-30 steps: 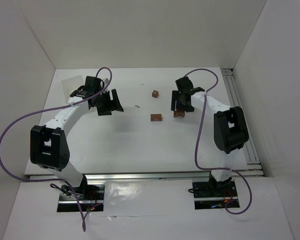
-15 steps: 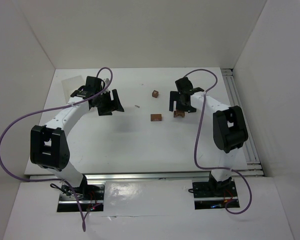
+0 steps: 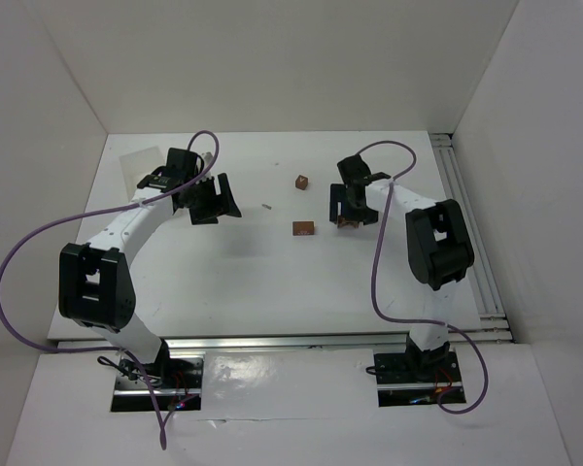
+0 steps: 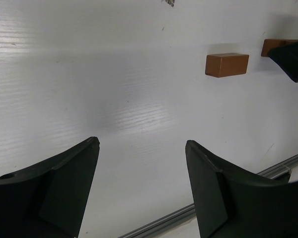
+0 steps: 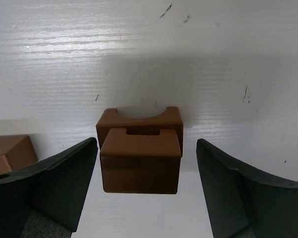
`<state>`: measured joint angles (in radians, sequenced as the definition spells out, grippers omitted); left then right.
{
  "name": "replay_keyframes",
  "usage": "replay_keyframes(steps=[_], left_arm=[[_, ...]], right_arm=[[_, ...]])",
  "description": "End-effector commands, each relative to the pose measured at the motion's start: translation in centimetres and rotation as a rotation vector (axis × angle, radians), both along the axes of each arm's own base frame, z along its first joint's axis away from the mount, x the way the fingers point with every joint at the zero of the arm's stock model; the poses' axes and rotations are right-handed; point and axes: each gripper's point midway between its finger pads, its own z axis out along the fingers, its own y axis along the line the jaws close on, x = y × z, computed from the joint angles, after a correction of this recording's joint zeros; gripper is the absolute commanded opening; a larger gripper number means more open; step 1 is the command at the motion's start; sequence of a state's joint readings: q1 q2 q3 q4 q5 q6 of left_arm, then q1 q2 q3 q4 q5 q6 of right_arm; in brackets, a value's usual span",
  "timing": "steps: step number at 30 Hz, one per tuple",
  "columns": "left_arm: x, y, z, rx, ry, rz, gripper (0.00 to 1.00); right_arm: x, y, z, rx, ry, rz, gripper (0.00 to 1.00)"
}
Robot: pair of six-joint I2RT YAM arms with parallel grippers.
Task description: Build the wood block tower
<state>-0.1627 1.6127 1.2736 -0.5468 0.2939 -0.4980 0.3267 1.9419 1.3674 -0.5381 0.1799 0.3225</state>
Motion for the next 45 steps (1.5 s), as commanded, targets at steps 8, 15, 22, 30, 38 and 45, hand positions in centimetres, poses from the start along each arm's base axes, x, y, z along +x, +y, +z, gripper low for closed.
replay_keyframes(steps=[8, 15, 22, 30, 38, 45], left_arm=[[0.4, -0.5, 0.7, -0.013, -0.028, -0.023, 0.82], [0.4, -0.5, 0.7, -0.013, -0.028, -0.023, 0.82], [0.4, -0.5, 0.5, -0.013, -0.028, -0.023, 0.82], [0.5, -0.1, 1.3, 0.003, -0.051, -0.008, 0.82], [0.8, 2.3, 3.2, 0.075, -0.100, 0.073, 0.82], [0.5, 4.0, 3.3, 0.078, -0.095, 0.114, 0.82]], right_arm=[[1.9, 0.4, 0.8, -0.006, -0.060, -0.003, 0.75], [2.0, 0.5, 1.9, -0.014, -0.089, -0.004, 0.65], [2.2, 1.3, 4.5, -0.003, -0.131, 0.002, 0.65], [1.8, 4.0, 7.1, 0.029, -0.169, 0.021, 0.65], [0.9, 7.9, 8.4, 0.066, -0.184, 0.083, 0.65], [-0.2, 10.8, 8.7, 0.096, -0.179, 0.106, 0.65]])
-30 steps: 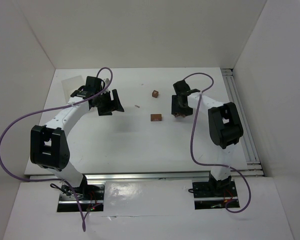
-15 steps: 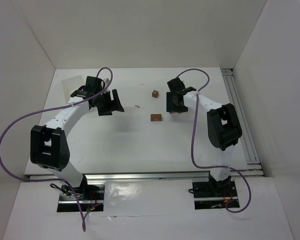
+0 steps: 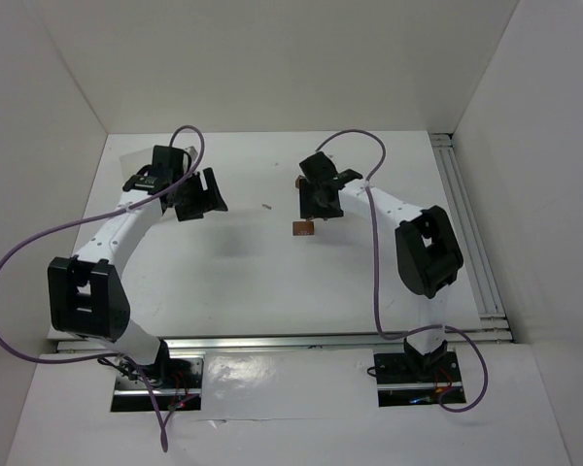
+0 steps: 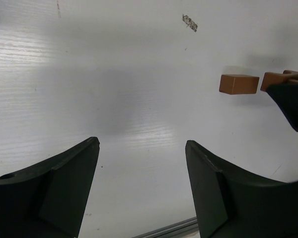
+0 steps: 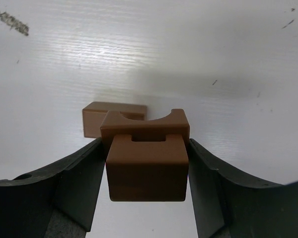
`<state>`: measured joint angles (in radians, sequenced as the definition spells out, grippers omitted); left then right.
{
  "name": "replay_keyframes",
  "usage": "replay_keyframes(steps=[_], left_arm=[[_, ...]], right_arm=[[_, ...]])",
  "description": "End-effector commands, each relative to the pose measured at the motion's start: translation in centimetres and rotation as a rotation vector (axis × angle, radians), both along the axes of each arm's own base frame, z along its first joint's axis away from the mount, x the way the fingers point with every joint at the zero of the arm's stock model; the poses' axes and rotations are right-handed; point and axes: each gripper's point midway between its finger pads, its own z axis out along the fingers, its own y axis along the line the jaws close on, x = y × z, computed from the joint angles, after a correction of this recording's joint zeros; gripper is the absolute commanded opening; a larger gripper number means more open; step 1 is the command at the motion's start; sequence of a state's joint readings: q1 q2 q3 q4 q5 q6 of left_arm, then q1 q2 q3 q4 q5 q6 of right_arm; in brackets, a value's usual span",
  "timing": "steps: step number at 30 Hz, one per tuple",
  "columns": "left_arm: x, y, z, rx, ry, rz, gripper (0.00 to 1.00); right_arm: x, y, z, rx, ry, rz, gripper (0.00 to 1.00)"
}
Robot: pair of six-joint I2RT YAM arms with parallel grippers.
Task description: Build the wood block tower
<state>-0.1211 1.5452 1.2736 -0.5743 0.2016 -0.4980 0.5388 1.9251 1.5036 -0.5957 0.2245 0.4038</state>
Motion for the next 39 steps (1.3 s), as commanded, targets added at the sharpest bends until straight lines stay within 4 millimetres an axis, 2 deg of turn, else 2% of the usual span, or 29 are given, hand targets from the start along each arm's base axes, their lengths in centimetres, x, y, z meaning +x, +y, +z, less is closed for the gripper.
replay_keyframes(steps=[1, 4, 5, 7, 16, 25, 39], left_arm=[[0.1, 0.7, 2.0, 0.003, -0.054, 0.011, 0.82], [-0.1, 0.8, 1.9, 0.003, -0.053, 0.011, 0.82], [-0.1, 0.8, 1.9, 0.009, -0.055, 0.004, 0.82], [-0.2, 0.6, 2.0, 0.000, -0.055, -0.002, 0.82], [-0.6, 1.0, 1.9, 0.006, -0.057, 0.000, 0.82], [-0.6, 1.1, 2.0, -0.008, -0.056, -0.002, 0.82], [-0.4, 0.9, 1.8, -0.015, -0.056, -0.008, 0.82]], right_arm=[[0.1, 1.6, 3.4, 0.051, -0.055, -0.013, 0.65], [0.1, 2.2, 3.7, 0.059, -0.057, -0.012, 0.65], [-0.3, 2.6, 3.1, 0.055, -0.040, -0.010, 0.65], [-0.2, 3.0, 3.8, 0.060, -0.052, -0.013, 0.65], [-0.3, 4.3, 2.3, 0.036, -0.019, -0.023, 0.65], [-0.7, 4.4, 0.9, 0.012, 0.008, -0.027, 0.65], [-1.1, 4.2, 0.2, 0.001, 0.022, -0.027, 0.65]])
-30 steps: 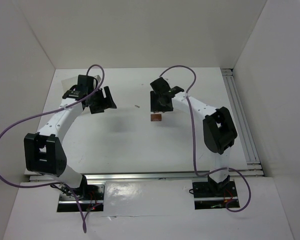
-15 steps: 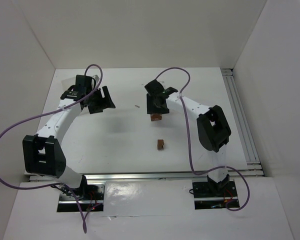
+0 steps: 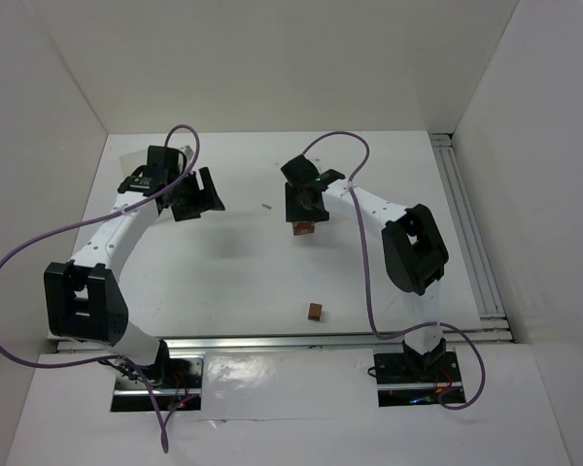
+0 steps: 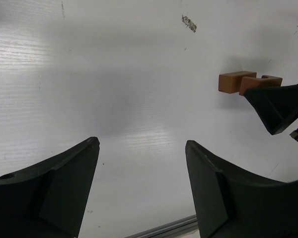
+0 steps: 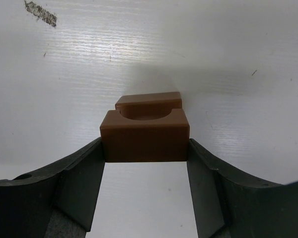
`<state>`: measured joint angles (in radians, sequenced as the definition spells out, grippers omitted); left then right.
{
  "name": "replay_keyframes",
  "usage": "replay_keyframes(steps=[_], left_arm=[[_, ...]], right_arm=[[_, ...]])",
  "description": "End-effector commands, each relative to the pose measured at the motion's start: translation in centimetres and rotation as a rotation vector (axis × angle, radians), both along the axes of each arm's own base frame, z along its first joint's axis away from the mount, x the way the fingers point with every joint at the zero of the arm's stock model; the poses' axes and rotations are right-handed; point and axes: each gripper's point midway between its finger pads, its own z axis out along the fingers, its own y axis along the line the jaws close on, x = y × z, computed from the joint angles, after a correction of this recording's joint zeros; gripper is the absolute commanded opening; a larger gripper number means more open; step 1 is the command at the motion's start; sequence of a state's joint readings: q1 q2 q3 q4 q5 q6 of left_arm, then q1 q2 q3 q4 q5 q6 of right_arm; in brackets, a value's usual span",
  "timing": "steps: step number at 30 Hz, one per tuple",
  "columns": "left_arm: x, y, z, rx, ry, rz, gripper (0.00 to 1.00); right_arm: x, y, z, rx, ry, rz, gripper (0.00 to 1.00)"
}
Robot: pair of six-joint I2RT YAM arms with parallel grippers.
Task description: Build the wood block tower
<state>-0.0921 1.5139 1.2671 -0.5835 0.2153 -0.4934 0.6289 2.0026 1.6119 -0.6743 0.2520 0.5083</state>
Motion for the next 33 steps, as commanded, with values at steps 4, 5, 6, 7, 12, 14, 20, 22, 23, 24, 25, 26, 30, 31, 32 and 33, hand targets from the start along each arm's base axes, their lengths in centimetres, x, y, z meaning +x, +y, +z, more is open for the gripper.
replay_keyframes(steps=[4, 5, 6, 7, 12, 14, 20, 22, 23, 24, 25, 26, 30, 31, 32, 33], left_arm=[[-0.2, -0.2, 1.0, -0.012, -0.039, -0.031, 0.82], [-0.4, -0.1, 0.7, -0.011, -0.030, -0.031, 0.82], [-0.4, -0.1, 0.7, -0.011, -0.030, -0.031, 0.82], [-0.2, -0.2, 0.8, -0.012, -0.039, -0.031, 0.82], [-0.4, -0.3, 0.5, -0.019, -0.030, -0.037, 0.82], [-0.4, -0.3, 0.5, -0.019, -0.030, -0.037, 0.82], [-0.6, -0.3, 0.2, -0.018, -0.021, -0.036, 0.82], [-0.6, -0.3, 0.2, -0.018, -0.021, -0.036, 0.82], [-0.6, -0.3, 0.2, -0.018, -0.021, -0.036, 0.82], [-0.6, -0.3, 0.2, -0.018, -0.021, -0.036, 0.82], [-0.6, -0.3, 0.2, -0.018, -0.021, -0.036, 0.82], [-0.6, -0.3, 0.2, -0.018, -0.021, -0.036, 0.82], [-0.6, -0.3, 0.2, -0.018, -0.021, -0.036, 0.82], [-0.6, -0.3, -0.1, -0.018, -0.021, -0.036, 0.82], [-0.6, -0.3, -0.1, -0.018, -0.021, -0.036, 0.82], [-0.6, -0.3, -0.1, -0.018, -0.021, -0.036, 0.82]], right_arm=[[0.1, 0.0, 0.1, -0.016, -0.003, -0.015, 0.65], [0.2, 0.1, 0.0, -0.022, -0.003, -0.007, 0.65], [0.2, 0.1, 0.0, -0.022, -0.003, -0.007, 0.65], [0.2, 0.1, -0.5, -0.028, 0.006, -0.007, 0.65], [0.3, 0.2, -1.1, -0.035, 0.015, -0.007, 0.65], [0.3, 0.1, -1.5, -0.045, 0.021, 0.001, 0.65], [0.3, 0.6, -1.2, -0.040, 0.014, 0.010, 0.65], [0.3, 0.6, -1.2, -0.040, 0.014, 0.010, 0.66], [0.3, 0.6, -1.2, -0.044, 0.013, 0.018, 0.66], [0.3, 0.6, -1.2, -0.045, 0.013, 0.018, 0.68], [0.3, 0.6, -1.0, -0.045, 0.013, 0.018, 0.75], [0.3, 0.6, -1.0, -0.052, 0.012, 0.029, 0.78], [0.3, 0.6, -0.6, -0.071, -0.001, 0.036, 0.91], [0.3, 0.6, -0.6, -0.076, -0.001, 0.044, 0.93], [0.3, 0.6, -0.6, -0.076, -0.001, 0.044, 0.95], [0.3, 0.5, -0.6, -0.082, -0.002, 0.055, 0.95]])
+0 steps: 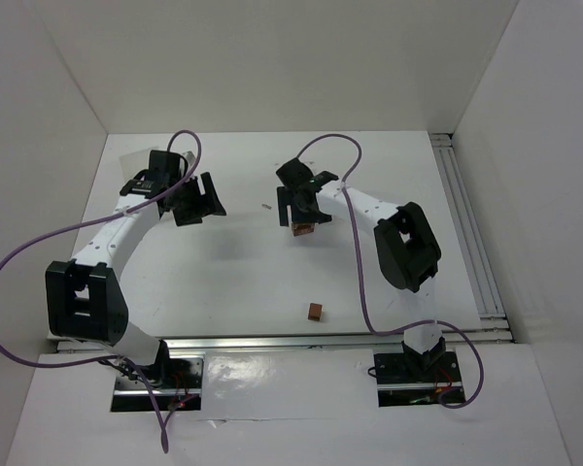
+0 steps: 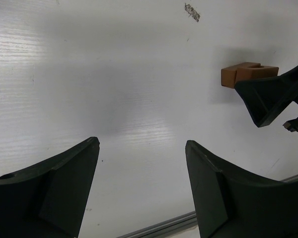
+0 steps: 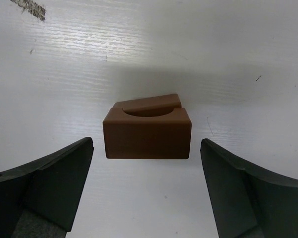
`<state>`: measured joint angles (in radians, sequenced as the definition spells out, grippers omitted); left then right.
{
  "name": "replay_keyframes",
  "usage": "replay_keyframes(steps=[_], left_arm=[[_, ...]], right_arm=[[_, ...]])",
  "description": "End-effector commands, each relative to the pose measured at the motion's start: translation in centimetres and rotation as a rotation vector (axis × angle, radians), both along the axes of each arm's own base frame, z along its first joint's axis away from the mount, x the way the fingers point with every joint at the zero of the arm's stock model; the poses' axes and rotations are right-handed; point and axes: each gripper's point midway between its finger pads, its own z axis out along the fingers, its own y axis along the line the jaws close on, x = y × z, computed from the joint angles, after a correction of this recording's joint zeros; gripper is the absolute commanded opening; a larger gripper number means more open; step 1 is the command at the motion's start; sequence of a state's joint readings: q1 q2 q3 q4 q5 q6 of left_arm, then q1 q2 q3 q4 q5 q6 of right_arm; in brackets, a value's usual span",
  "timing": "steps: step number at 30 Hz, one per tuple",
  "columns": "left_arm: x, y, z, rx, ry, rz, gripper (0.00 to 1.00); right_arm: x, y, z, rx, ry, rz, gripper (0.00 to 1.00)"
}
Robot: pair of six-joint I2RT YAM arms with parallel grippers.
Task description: Build the wood block tower
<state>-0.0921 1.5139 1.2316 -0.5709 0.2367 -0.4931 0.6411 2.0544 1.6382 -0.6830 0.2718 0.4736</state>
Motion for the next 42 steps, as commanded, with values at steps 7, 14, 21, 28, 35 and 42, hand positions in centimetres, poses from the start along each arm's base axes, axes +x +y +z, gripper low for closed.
replay_keyframes(steps=[7, 14, 21, 28, 35, 42], left_arm=[[0.0, 0.0, 1.0, -0.004, -0.045, -0.023, 0.82], [0.0, 0.0, 0.6, -0.008, -0.031, -0.016, 0.82], [0.3, -0.1, 0.7, -0.014, -0.028, -0.009, 0.82], [0.5, -0.1, 0.7, -0.014, -0.028, -0.009, 0.82], [0.7, -0.3, 0.7, -0.021, -0.028, -0.014, 0.82], [1.1, -0.4, 1.1, -0.024, -0.039, -0.027, 0.82]], right_arm=[[0.3, 0.2, 0.1, -0.062, -0.016, 0.094, 0.95], [0.6, 0.4, -0.7, -0.061, -0.024, 0.187, 0.95], [1.2, 0.5, -1.5, -0.064, -0.018, 0.196, 0.91], [1.7, 0.0, -1.8, -0.052, -0.013, 0.174, 0.84], [1.9, -0.4, -2.1, -0.048, -0.012, 0.157, 0.75], [2.3, -0.1, -1.7, -0.038, -0.028, 0.156, 0.67]])
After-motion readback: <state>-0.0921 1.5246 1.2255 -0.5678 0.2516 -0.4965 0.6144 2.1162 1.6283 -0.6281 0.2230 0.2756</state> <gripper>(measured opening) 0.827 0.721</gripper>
